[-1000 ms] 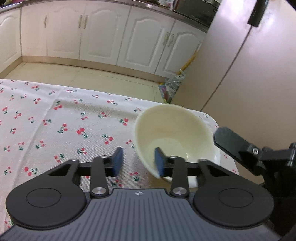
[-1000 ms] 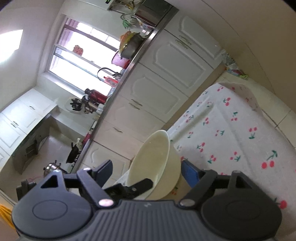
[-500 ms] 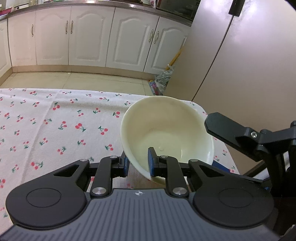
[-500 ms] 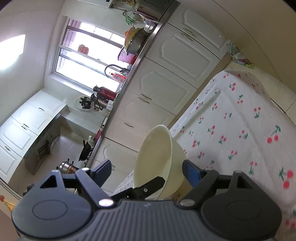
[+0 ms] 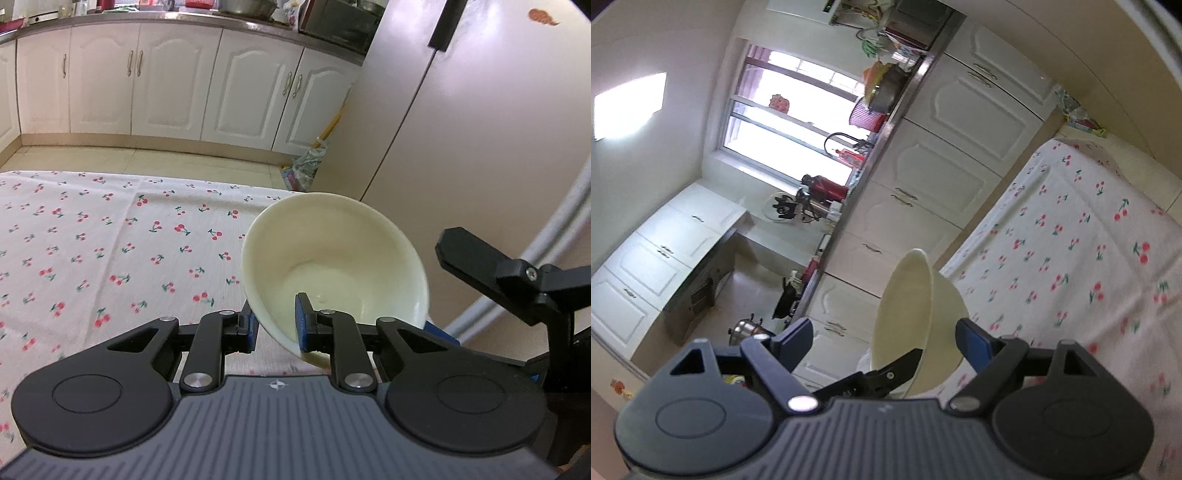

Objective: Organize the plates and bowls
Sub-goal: 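Lift the small cream bowl with the left gripper toward the nested bowls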

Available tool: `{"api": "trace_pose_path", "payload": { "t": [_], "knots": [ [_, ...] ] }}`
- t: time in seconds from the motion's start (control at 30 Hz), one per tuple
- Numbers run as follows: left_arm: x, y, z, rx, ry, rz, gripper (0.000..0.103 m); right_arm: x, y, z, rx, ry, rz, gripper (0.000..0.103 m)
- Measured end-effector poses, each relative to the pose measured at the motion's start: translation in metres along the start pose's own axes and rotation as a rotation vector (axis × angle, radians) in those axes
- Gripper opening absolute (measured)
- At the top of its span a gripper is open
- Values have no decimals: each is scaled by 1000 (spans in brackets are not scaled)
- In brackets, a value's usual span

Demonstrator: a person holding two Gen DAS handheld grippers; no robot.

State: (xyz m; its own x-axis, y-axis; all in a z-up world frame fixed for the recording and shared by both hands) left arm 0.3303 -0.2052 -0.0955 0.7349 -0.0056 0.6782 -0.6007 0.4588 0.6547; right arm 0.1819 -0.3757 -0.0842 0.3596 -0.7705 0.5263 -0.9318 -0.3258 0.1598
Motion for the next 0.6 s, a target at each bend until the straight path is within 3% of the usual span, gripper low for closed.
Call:
{"api": "trace_pose_path", "payload": {
  "t": [0.6],
  "knots": [
    [-54, 83, 7, -82, -63, 24, 20, -47, 72, -44, 34, 1, 41, 85]
  ]
}}
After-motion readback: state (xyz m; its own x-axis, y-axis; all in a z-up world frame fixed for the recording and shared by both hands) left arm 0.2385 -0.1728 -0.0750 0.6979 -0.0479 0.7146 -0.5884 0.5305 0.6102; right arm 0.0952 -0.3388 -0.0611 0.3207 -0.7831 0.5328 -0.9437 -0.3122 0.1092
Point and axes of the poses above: each gripper's, at about its wrist camera, not at the fingertips, and y roughly against the way its jaws point, z to its right, x to its top, the point moved 4 cm from there along -y, roughly the way its jaws point, and after that the axes turned 6 degrees about y, right-handed, at the moved point
